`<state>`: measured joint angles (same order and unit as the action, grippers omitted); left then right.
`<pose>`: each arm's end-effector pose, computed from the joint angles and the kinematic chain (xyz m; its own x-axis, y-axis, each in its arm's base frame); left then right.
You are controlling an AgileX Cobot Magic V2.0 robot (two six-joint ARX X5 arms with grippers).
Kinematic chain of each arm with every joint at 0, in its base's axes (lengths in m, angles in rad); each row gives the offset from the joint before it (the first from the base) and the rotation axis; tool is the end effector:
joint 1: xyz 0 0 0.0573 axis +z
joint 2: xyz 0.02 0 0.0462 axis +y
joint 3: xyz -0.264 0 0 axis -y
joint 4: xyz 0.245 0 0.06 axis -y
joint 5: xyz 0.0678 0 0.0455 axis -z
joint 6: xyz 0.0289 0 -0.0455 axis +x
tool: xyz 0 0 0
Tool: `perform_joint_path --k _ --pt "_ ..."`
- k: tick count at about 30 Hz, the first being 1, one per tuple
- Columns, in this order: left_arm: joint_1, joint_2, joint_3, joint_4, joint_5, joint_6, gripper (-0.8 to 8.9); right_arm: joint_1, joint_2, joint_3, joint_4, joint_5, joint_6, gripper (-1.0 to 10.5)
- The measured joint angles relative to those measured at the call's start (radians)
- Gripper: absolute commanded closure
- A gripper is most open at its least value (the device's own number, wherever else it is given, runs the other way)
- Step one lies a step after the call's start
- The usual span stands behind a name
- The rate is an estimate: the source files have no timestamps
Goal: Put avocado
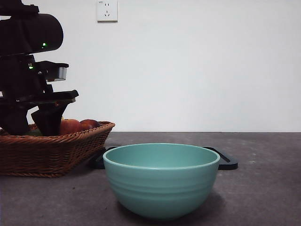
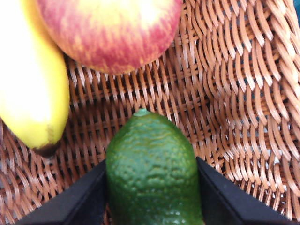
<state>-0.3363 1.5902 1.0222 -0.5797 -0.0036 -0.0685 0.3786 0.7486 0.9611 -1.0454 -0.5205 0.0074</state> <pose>0.2867 -0.1001 0.1981 0.3888 -0.1321 -0.9118 0.2689 0.9628 -0.0248 0.1024 0.0562 0.3248 0.3585 0.6778 -0.6419 -0.6264 0.6845 0.3729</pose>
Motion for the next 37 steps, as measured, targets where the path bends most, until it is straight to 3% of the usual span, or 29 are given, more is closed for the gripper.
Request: perform_joint_path --k 7,12,18,21,32,37 --pt "-0.010 -0.064 0.000 -0.024 0.012 -0.004 6.07 0.000 0.000 0.000 0.000 0.000 0.000 5.5" --pt "-0.042 -0.189 0.026 -0.056 0.093 -0.015 6.07 0.000 0.000 0.000 0.000 0.002 0.000 5.5" --pt "-0.156 -0.335 0.048 -0.060 0.242 -0.058 6.07 0.000 0.000 0.000 0.000 0.004 0.000 5.5" --pt "-0.248 -0.367 0.050 -0.061 0.257 -0.072 6.07 0.000 0.000 0.000 0.000 0.004 0.000 5.5" --pt "-0.487 -0.214 0.050 -0.016 0.257 -0.079 6.07 0.000 0.000 0.000 0.000 0.023 0.000 5.5" --pt "-0.561 -0.045 0.050 0.040 0.182 -0.071 6.07 0.000 0.000 0.000 0.000 0.023 0.000 5.5"
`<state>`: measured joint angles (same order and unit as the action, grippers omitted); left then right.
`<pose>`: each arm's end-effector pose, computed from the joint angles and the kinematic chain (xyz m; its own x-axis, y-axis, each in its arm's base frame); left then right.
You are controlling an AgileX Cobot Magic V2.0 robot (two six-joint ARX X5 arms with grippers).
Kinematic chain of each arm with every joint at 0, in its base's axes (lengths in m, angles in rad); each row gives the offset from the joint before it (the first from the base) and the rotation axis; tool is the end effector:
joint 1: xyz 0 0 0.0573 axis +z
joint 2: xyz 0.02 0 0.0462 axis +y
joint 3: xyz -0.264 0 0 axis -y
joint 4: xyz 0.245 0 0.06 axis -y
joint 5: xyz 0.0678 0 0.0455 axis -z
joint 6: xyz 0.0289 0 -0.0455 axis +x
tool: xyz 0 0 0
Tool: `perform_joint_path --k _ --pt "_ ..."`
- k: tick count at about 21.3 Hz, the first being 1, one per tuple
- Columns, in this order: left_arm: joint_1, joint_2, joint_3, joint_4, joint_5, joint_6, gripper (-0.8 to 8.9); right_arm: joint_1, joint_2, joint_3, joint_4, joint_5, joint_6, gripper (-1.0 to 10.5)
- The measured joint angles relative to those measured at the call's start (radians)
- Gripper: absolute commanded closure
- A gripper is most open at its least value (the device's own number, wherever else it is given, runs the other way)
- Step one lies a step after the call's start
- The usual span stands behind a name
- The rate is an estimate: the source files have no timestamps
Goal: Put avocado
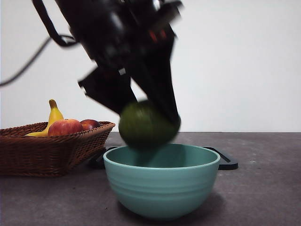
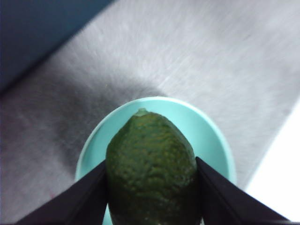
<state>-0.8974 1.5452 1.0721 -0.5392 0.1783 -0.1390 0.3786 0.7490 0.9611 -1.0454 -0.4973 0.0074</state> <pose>0.1891 -0.2453 0.2276 0.1866 -0.5183 -0.8346 0.7467 0.6269 -0.2224 0.1029 0.0558 0.3245 0.3728 0.6617 -0.6505 -0.6178 0.7001 0.3581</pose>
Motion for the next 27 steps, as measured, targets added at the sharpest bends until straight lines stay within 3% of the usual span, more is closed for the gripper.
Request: perform_joint_path --k 3,10,14,18,27 --pt "-0.026 0.067 0.000 0.020 -0.051 0.012 6.07 0.000 0.000 0.000 0.000 0.000 0.000 5.5" --pt "-0.050 0.148 0.000 0.052 -0.057 0.030 5.94 0.000 0.000 0.000 0.000 0.000 0.000 5.5" --pt "-0.057 0.156 0.000 0.053 -0.058 0.037 5.07 0.000 0.000 0.000 0.000 0.000 0.000 5.5" --pt "-0.063 0.156 0.005 0.047 -0.057 0.037 4.96 0.000 0.000 0.000 0.000 0.000 0.000 5.5" --pt "-0.064 0.153 0.207 -0.161 -0.057 0.037 4.97 0.000 0.000 0.000 -0.007 0.000 0.000 5.5"
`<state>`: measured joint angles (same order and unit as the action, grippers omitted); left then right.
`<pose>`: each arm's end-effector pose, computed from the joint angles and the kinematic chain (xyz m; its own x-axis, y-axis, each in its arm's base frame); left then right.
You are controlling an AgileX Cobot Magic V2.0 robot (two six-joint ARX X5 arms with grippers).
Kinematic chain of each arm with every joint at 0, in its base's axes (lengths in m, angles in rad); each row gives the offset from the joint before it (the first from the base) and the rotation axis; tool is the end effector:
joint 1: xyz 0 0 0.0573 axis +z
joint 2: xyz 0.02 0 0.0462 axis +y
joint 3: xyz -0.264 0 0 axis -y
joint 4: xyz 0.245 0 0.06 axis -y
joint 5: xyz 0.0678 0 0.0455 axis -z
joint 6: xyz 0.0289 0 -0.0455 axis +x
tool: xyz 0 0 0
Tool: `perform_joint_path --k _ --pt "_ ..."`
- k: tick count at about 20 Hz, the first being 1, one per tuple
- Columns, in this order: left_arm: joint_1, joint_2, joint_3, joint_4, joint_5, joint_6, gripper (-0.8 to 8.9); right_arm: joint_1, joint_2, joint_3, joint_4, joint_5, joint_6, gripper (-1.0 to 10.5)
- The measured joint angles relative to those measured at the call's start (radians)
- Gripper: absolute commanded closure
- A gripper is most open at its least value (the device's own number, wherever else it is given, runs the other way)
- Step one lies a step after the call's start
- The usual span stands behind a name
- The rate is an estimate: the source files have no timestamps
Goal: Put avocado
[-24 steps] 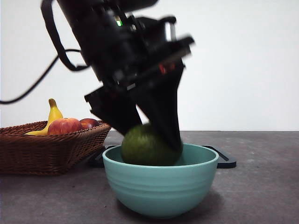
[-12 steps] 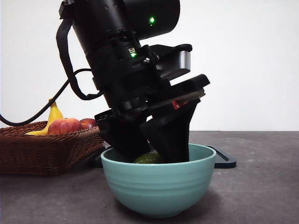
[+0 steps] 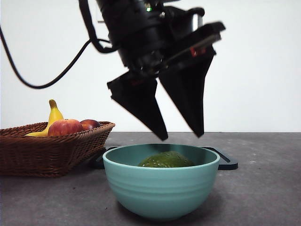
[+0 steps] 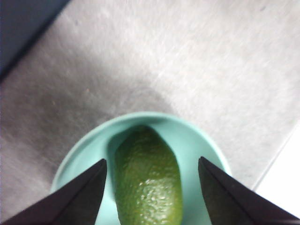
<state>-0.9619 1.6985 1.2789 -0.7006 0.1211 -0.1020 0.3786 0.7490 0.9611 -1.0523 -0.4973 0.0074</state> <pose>0.1938 -0.2840 0.2335 0.1482 -0.4237 -0.8936 0.7875 0.5971 -0.1525 0.1024 0.0556 0.3241 0.3686 0.6600 -0.6546 -0.6155 0.7010 0.3602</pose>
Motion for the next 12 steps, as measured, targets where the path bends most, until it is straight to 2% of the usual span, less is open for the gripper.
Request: perform_joint_path --k 5,12 --pt "0.082 -0.146 0.007 -0.006 0.000 -0.005 4.98 0.000 0.000 0.000 -0.001 0.000 0.000 5.5" --pt "0.332 -0.435 0.010 -0.060 0.005 -0.013 5.02 0.000 0.000 0.000 -0.002 0.000 0.000 5.5"
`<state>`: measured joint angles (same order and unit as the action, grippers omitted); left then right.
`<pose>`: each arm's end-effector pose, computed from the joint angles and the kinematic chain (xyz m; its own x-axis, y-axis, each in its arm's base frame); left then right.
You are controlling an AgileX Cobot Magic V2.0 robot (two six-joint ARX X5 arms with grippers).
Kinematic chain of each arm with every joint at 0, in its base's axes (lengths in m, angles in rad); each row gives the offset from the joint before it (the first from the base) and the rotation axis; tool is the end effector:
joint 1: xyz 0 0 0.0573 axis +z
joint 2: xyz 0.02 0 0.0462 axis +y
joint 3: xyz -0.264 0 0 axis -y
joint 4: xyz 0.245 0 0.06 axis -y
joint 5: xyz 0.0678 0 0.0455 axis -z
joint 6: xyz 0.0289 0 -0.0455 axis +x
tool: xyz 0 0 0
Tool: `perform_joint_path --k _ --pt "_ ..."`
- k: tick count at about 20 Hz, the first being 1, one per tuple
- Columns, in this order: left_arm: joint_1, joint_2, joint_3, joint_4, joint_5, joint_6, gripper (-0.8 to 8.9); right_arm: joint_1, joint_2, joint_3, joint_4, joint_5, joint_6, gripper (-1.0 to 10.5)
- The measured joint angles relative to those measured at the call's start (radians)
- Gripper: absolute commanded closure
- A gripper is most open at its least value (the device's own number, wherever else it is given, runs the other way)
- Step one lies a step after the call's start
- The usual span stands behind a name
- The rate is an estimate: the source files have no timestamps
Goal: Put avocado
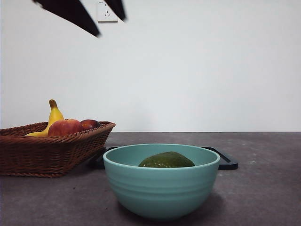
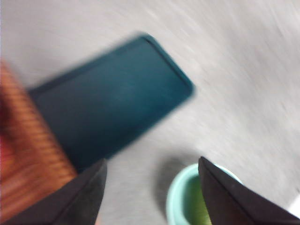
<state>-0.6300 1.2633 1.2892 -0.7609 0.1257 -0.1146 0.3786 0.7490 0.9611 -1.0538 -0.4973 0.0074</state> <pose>0.2039 -0.1532 0.3567 0.5208 -0.5349 -0.6653 0.5934 0.7871 -0.1683 0.1023 0.0555 0.3240 0.3677 0.6597 -0.6554 -0.6150 0.7012 0.3607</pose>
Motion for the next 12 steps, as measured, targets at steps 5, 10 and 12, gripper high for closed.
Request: perform_joint_path --k 5,10,12 --pt "0.116 -0.203 -0.153 -0.002 0.080 0.000 5.02 0.000 0.003 0.000 0.004 0.000 0.000 5.5" --pt "0.122 -0.385 -0.388 -0.061 0.263 -0.006 5.03 0.000 0.063 0.000 0.020 0.000 0.000 5.5" --pt "0.122 -0.428 -0.407 -0.098 0.323 -0.005 5.03 0.000 0.105 0.000 0.042 0.000 0.000 5.5"
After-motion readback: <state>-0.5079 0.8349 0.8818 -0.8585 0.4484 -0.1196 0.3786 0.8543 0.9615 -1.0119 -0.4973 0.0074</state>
